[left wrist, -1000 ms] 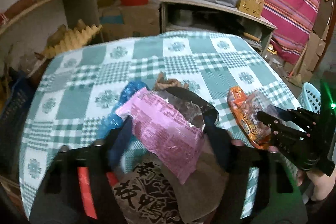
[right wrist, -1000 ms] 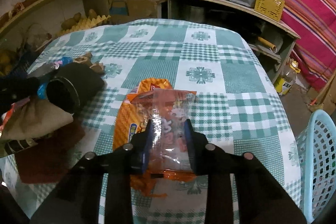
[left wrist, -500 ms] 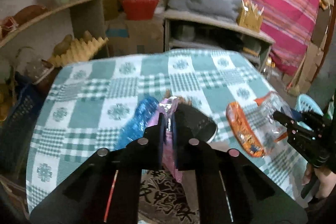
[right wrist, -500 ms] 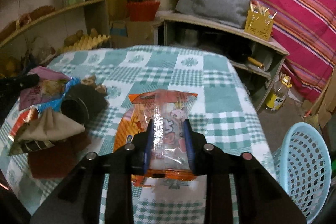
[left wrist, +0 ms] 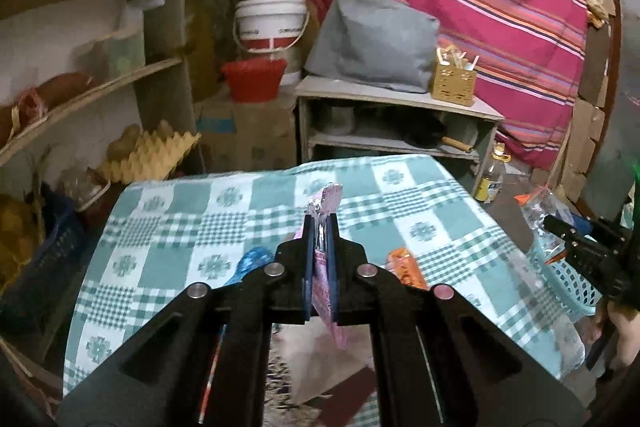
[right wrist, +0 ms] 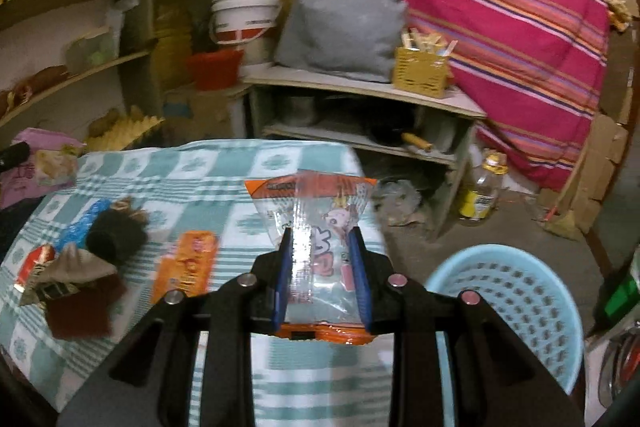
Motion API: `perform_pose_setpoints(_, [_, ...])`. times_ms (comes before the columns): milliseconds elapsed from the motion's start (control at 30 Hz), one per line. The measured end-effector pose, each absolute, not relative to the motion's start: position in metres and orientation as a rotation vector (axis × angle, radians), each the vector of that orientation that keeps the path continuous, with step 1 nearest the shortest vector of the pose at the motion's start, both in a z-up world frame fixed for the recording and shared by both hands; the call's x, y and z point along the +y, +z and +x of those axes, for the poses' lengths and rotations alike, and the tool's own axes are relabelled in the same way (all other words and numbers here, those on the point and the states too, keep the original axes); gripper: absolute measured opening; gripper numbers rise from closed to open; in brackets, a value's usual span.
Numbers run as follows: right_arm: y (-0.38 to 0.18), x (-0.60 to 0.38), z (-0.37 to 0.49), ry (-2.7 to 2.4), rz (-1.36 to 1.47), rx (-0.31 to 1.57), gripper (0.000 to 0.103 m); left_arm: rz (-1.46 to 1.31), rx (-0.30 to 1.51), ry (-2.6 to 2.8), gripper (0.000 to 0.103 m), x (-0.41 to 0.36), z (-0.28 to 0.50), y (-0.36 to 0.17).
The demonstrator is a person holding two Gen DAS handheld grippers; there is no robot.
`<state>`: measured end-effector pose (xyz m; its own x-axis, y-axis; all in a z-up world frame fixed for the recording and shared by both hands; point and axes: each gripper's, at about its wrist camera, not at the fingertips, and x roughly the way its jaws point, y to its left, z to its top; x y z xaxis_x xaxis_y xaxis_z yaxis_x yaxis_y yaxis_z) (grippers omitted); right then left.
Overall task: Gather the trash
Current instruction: 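Carry both items over the blue basket and open both tools to drop them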
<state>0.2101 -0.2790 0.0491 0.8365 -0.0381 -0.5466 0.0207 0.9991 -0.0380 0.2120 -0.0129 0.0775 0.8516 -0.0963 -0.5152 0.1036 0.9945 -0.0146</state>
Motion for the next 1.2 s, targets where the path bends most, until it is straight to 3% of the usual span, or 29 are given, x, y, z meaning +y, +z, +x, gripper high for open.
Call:
perform_pose_setpoints(567, [0.059, -0.421, 0.162, -0.284, -0.017, 0.547, 0.028, 0.079, 0.493, -0.32, 0.004, -0.155, 0.213, 0.073])
perform_pose_setpoints(1200, [0.025, -0.519, 0.142, -0.352, 0.169, 0.614, 0.028, 0.118, 0.617, -0.643, 0.004, -0.353, 0.225, 0.007])
